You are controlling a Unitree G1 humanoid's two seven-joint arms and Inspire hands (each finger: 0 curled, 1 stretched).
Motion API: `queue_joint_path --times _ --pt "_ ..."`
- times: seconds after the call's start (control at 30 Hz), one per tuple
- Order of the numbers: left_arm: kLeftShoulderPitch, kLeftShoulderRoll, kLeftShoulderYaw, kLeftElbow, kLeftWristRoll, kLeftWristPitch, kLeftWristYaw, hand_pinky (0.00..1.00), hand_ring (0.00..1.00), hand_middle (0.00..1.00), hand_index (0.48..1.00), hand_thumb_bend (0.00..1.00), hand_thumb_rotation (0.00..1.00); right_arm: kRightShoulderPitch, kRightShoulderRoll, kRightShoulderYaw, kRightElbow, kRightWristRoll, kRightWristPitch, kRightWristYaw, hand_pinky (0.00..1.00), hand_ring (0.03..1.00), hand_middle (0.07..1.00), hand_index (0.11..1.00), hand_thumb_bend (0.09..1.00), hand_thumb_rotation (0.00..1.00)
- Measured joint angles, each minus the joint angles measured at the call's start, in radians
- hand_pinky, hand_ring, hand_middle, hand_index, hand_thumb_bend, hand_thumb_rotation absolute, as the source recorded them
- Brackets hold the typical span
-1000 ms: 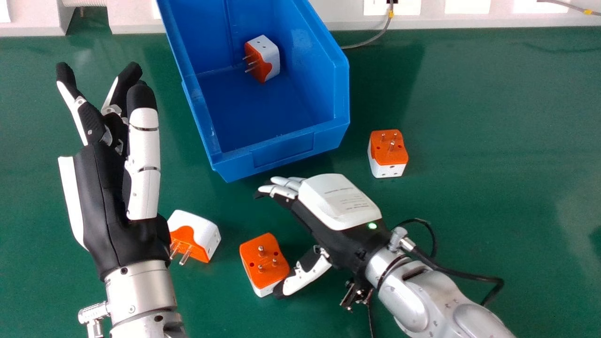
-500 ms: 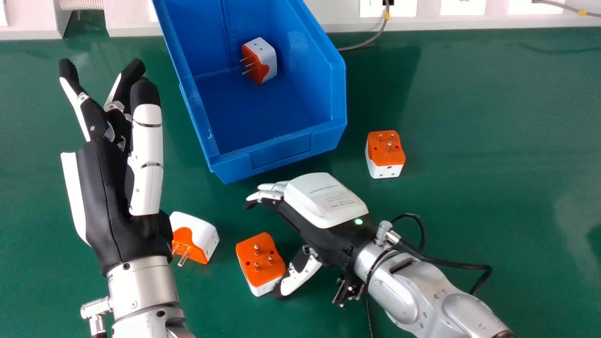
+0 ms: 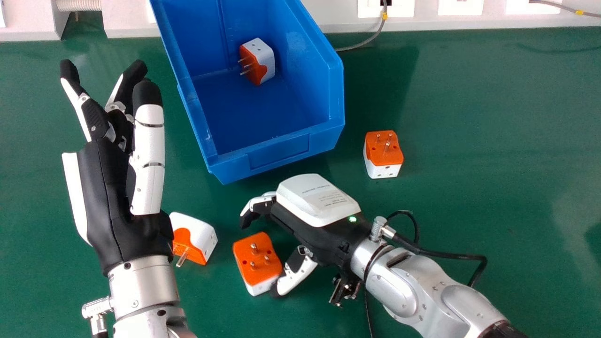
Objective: Pick all objects and put in blue box
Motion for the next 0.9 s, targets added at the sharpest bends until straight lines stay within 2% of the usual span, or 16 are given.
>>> queue_joint_path --times 0.1,0.73,0.9 --pt "-0.001 0.000 0.001 0.000 0.000 0.000 0.003 0.84 0.87 0.86 0.838 0.57 0.68 -0.002 0.002 -0.001 0.008 0.007 -0.010 -0.005 0.34 0.393 0.506 0.531 0.512 0.00" --pt "0.004 0.000 -0.002 -0.001 0.000 0.000 0.003 0.85 0.88 0.87 0.846 0.56 0.69 0.053 0.008 0.006 0.006 0.028 -0.072 -0.041 0.32 0.410 0.511 0.499 0.514 0.00" --pt "0.009 0.000 -0.002 -0.007 0.000 0.000 0.005 0.85 0.87 0.87 0.848 0.56 0.69 0.134 -0.030 -0.045 -0.081 0.070 -0.104 -0.026 0.36 0.452 0.511 0.480 0.505 0.00"
